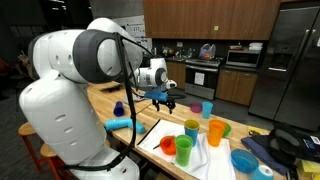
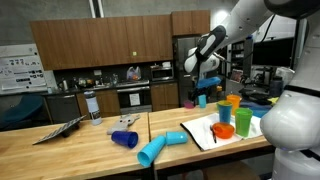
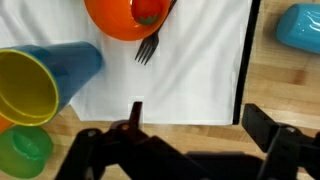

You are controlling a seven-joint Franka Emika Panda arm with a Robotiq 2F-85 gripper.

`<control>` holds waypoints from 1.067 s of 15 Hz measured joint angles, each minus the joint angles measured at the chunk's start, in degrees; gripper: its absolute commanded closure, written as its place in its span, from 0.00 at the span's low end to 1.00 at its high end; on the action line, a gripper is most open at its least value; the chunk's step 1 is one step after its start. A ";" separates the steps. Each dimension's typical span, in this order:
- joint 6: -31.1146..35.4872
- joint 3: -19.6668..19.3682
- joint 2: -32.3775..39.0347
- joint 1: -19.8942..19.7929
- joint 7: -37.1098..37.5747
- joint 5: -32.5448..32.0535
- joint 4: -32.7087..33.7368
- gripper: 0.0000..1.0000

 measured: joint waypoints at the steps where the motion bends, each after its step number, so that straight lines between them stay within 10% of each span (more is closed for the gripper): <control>1: -1.43 0.05 0.34 0.00 0.03 -0.39 0.02 0.00; 16: -2.59 2.23 3.45 3.51 -1.81 8.84 0.24 0.00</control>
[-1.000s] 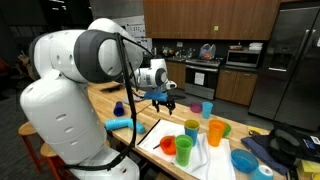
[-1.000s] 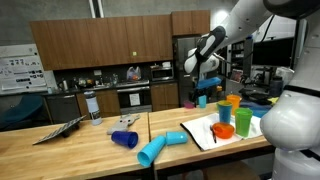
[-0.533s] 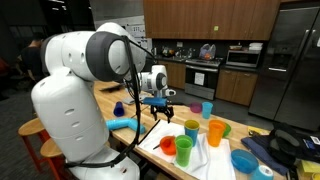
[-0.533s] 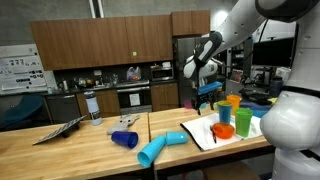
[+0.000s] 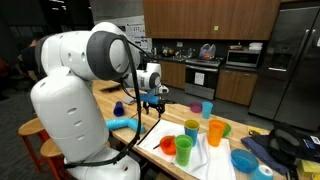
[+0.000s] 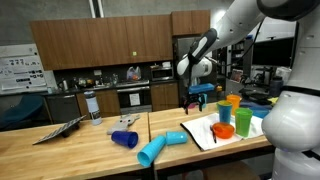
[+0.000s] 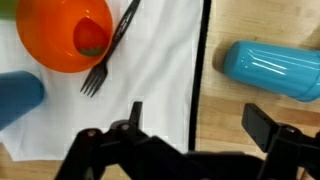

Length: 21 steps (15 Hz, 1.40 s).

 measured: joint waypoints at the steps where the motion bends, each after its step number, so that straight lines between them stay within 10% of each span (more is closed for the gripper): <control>1: 0.52 0.43 -0.03 0.53 -0.30 0.49 0.08 0.00; 21: -4.33 7.48 1.43 5.26 4.27 -8.65 4.47 0.00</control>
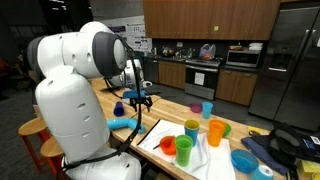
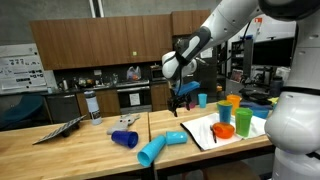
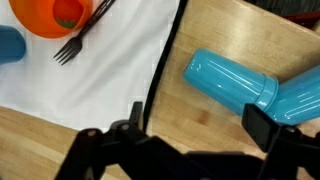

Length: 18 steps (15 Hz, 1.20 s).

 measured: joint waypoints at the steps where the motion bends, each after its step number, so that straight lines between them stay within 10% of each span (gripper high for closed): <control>1: 0.00 -0.07 0.00 -0.01 0.00 0.00 0.00 0.00; 18: -0.64 -0.59 5.41 0.20 1.05 1.90 -0.95 0.00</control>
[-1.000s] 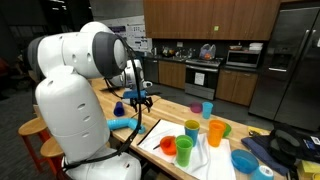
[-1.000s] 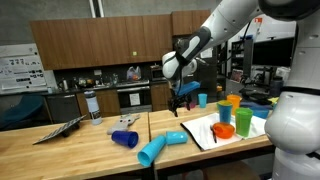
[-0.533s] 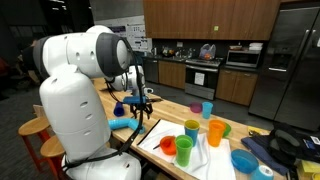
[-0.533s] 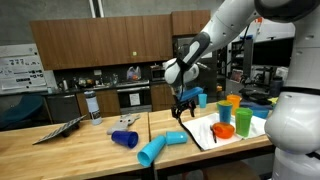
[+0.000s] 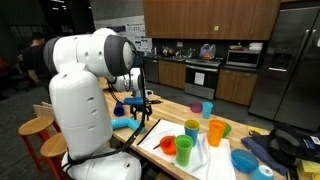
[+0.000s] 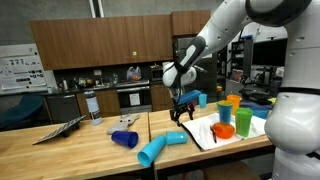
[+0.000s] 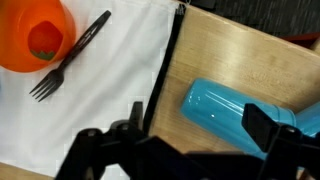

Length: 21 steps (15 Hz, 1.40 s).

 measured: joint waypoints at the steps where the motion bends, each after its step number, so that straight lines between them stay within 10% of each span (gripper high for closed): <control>1: -0.33 0.19 0.22 0.29 0.54 -0.36 0.78 0.00; 21: -9.18 2.90 7.81 6.32 5.54 -4.52 13.42 0.00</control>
